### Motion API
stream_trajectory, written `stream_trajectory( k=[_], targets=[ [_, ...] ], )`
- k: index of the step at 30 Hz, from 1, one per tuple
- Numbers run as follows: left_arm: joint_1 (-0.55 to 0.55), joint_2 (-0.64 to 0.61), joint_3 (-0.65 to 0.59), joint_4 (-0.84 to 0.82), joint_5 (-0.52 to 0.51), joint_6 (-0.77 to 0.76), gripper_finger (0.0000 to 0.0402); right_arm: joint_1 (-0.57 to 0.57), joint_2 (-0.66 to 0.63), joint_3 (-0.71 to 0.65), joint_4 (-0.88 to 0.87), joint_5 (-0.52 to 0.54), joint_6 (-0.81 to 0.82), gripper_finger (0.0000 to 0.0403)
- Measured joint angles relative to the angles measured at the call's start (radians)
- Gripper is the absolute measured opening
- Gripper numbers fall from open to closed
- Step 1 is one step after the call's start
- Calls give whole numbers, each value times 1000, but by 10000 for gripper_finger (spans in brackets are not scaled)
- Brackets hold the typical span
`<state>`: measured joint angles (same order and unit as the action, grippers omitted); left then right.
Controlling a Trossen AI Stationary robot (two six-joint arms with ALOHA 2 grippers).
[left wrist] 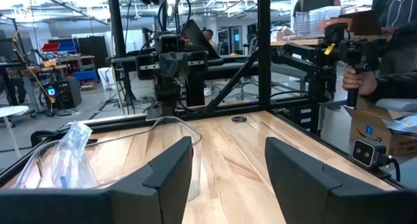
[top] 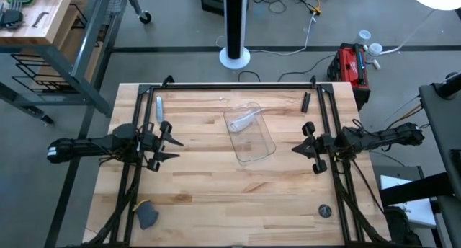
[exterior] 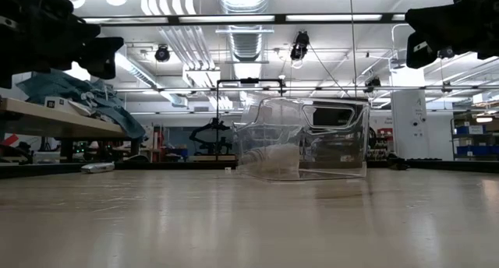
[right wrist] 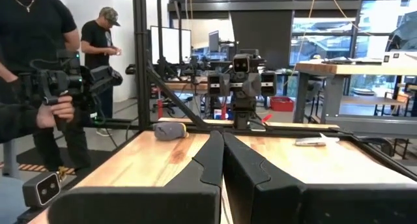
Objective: Roll bandage
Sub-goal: Return to Home Position
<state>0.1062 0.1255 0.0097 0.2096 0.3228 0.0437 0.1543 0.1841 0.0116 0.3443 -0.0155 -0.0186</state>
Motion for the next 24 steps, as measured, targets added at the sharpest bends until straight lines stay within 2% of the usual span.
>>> stream_trajectory(
  k=[13,18,24],
  targets=[
    [0,54,0,-1,0,0,182,0,2,-1,1,0,-14,2],
    [0,84,0,-1,-1,0,171,0,7,-1,0,-1,71,2],
    [0,121,0,0,-1,0,157,0,7,-1,1,-1,97,2]
  ],
)
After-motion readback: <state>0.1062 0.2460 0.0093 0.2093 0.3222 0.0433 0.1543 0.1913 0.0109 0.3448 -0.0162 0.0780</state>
